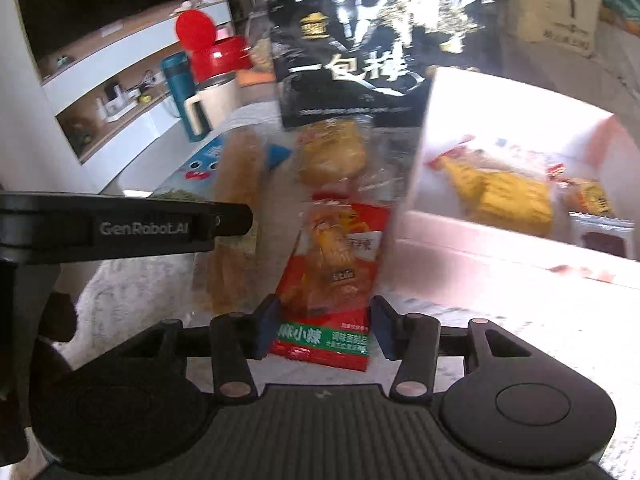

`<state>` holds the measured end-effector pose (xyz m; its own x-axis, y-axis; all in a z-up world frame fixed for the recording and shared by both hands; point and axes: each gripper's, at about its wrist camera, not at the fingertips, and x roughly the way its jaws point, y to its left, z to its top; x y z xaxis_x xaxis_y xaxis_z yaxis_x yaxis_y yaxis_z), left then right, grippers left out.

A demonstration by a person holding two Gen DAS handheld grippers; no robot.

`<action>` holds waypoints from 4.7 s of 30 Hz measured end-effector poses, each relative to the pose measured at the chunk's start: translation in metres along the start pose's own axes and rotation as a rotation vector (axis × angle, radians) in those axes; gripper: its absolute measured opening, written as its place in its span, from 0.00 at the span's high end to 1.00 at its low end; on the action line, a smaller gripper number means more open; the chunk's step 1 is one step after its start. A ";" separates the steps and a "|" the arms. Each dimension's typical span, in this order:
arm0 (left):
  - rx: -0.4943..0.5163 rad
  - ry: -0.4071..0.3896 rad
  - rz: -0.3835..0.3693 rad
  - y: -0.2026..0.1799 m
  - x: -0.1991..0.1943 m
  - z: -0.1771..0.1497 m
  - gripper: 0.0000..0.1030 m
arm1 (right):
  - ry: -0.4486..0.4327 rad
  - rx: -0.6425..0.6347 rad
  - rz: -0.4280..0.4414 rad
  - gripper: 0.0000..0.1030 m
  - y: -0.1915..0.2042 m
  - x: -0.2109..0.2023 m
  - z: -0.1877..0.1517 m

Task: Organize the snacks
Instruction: 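Grasp the small orange packet with left tool while right moves toward red spicy-strip pack, then grasp the red spicy-strip pack with the right tool and lift it, then carry the red pack toward the pink box with right while left holds orange packet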

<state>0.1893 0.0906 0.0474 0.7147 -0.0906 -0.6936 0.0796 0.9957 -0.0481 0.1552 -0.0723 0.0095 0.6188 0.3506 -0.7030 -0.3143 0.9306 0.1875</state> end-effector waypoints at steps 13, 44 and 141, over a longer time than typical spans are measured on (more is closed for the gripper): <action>-0.170 0.059 -0.225 0.000 -0.020 0.005 0.53 | -0.003 -0.015 0.053 0.71 0.007 -0.012 -0.013; -0.096 0.042 -0.123 0.025 -0.048 -0.072 0.77 | 0.058 0.163 -0.057 0.47 0.019 0.003 0.008; -0.013 0.068 -0.133 -0.001 -0.059 -0.093 0.75 | 0.092 -0.076 -0.114 0.48 -0.042 -0.086 -0.072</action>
<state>0.0825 0.0967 0.0218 0.6495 -0.2202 -0.7278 0.1610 0.9753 -0.1513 0.0632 -0.1488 0.0132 0.5866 0.2286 -0.7770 -0.3015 0.9520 0.0525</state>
